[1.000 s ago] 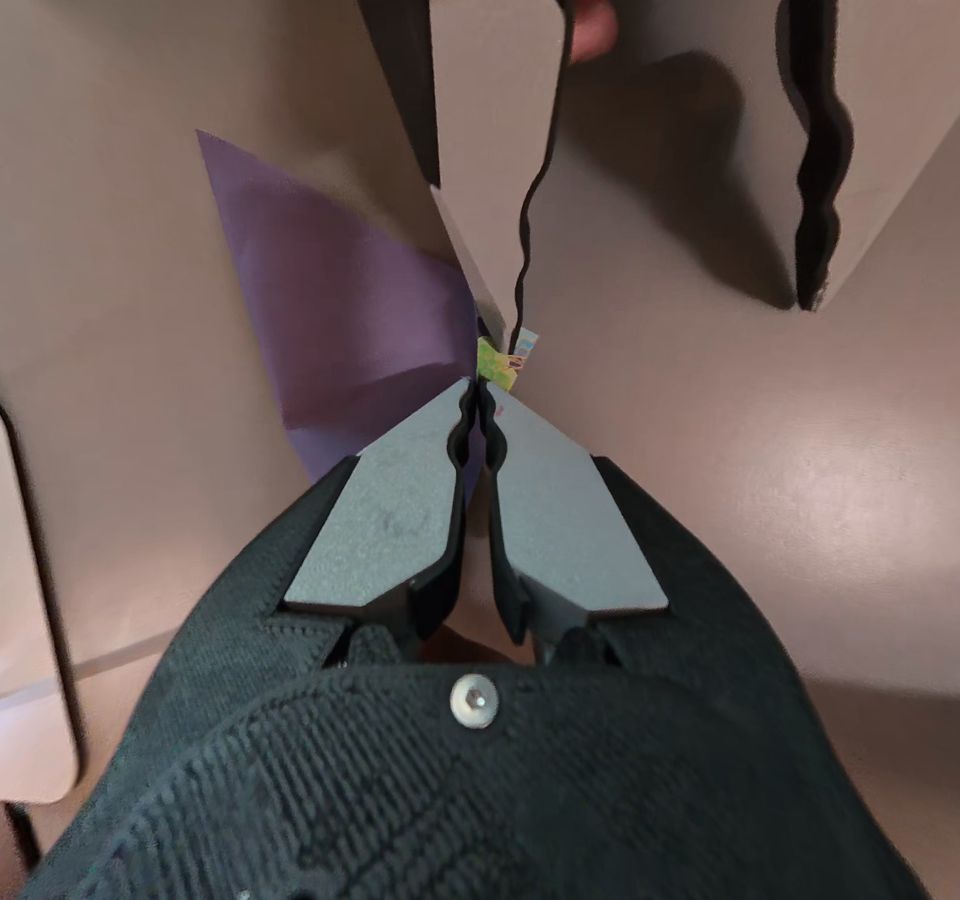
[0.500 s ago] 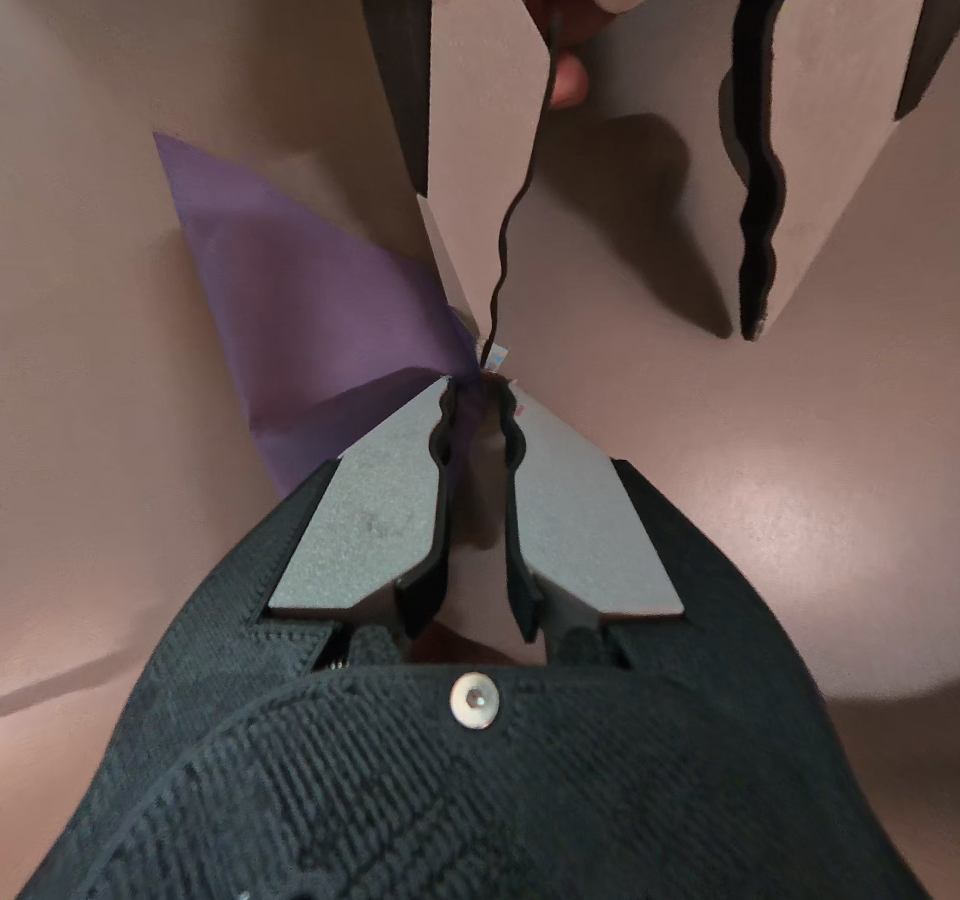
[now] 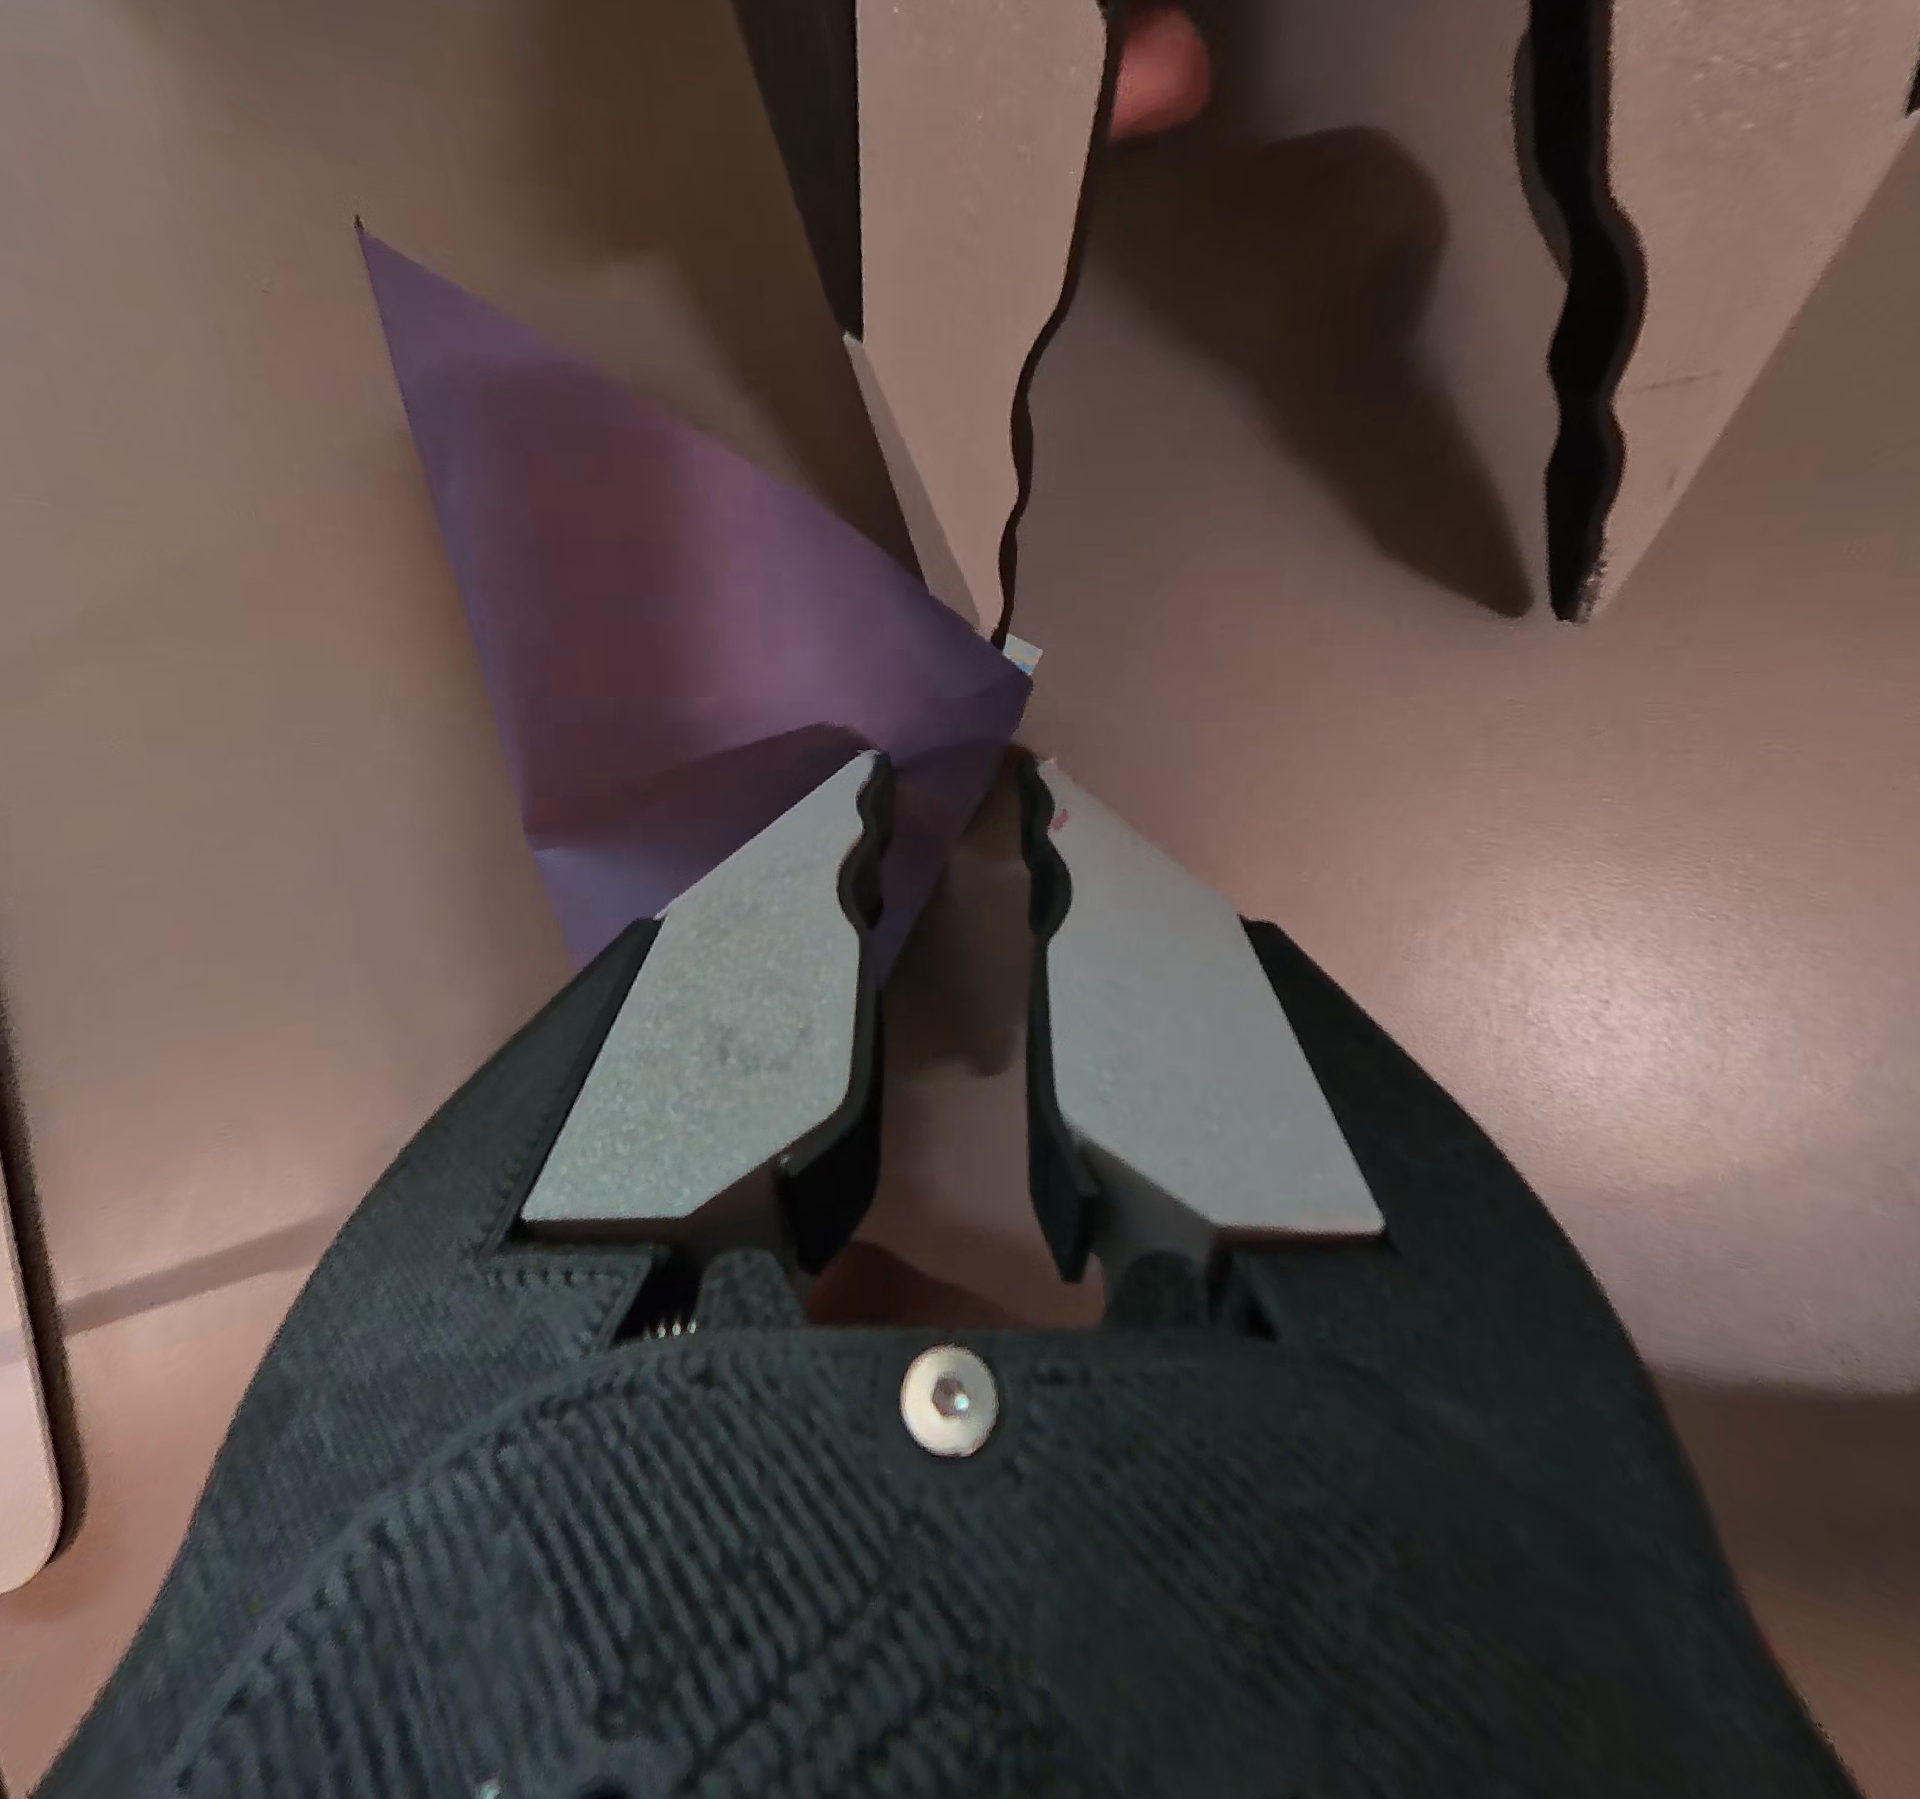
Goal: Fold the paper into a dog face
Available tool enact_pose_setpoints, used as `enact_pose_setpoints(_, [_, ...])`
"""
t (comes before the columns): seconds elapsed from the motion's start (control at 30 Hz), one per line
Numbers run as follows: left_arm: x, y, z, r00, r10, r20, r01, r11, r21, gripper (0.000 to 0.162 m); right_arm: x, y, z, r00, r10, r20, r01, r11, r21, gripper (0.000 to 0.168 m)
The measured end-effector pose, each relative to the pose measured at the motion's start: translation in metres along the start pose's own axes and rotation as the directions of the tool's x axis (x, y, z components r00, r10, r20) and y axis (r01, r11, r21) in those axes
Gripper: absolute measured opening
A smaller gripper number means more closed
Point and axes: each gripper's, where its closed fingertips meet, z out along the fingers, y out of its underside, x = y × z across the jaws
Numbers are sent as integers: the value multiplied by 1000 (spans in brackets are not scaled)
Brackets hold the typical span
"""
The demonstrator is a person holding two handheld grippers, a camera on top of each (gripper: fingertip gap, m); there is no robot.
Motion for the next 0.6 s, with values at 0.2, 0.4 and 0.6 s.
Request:
enact_pose_setpoints(0.2, [-1,-5,3,1000,-9,3,9,1000,14,31,0,0,0,1000,5,1,-5,1000,4,91])
enact_pose_setpoints(0.4, [-1,-5,4,998,-52,-28,52,998,33,31,0,1,-2,1000,16,10,-16,1000,7,93])
enact_pose_setpoints(0.6, [-12,-4,4,998,-57,-2,57,998,23,44,-2,1,-2,1000,16,17,-17,1000,8,96])
